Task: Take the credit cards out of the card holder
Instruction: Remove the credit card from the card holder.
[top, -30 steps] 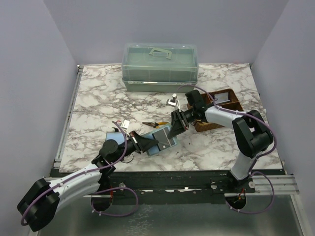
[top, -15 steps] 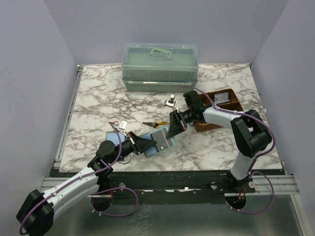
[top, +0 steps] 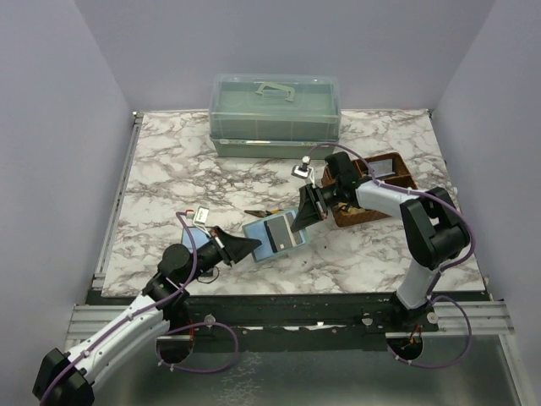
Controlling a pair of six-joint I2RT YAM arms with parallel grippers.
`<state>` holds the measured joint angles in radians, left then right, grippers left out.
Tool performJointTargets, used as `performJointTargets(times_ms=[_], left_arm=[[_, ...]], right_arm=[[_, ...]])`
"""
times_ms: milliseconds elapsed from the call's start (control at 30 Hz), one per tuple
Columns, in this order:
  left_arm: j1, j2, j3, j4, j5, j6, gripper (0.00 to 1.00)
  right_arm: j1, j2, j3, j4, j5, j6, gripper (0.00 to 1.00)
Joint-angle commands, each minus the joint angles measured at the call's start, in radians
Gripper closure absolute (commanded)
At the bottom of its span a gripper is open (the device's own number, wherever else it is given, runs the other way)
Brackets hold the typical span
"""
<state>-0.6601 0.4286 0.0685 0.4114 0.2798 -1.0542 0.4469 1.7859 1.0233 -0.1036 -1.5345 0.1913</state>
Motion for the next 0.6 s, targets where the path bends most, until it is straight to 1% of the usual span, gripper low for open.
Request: performJointTargets(times_ms=[0,33,100,133,200,367,500,567], left_arm=[[0.007,0.043,0.013,0.043,0.009,-0.01,1.0],[0.007,0.061,0.02,0.053,0.01,-0.015,1.0],[0.007,0.101,0.037,0.071,0.02,-0.013,0.8],[0.007,0.123,0.044,0.087,0.025,-0.014,0.74],[0.007,0.168,0.054,0.127,0.036,-0.015,0.67],[0.007,0.244,0.065,0.199,0.056,-0.023,0.61],[0.007,0.248,0.061,0.205,0.041,-0.037,0.54],[0.007,0.249,0.06,0.211,0.037,-0.042,0.53]], right_arm=[[0.004,-0.006,-0.012,0.007,-0.01,0.011,1.0],[0.003,-0.004,-0.011,0.007,-0.011,0.011,1.0],[0.004,-0.001,-0.01,0.005,-0.011,0.011,1.0],[0.004,0.0,-0.01,0.005,-0.01,0.011,1.0],[0.004,0.001,-0.01,0.004,-0.006,0.011,1.0],[0.004,0.001,-0.01,0.002,-0.003,0.012,1.0],[0.003,0.001,-0.011,0.002,-0.004,0.011,1.0],[0.004,0.003,-0.01,0.002,-0.003,0.011,1.0]])
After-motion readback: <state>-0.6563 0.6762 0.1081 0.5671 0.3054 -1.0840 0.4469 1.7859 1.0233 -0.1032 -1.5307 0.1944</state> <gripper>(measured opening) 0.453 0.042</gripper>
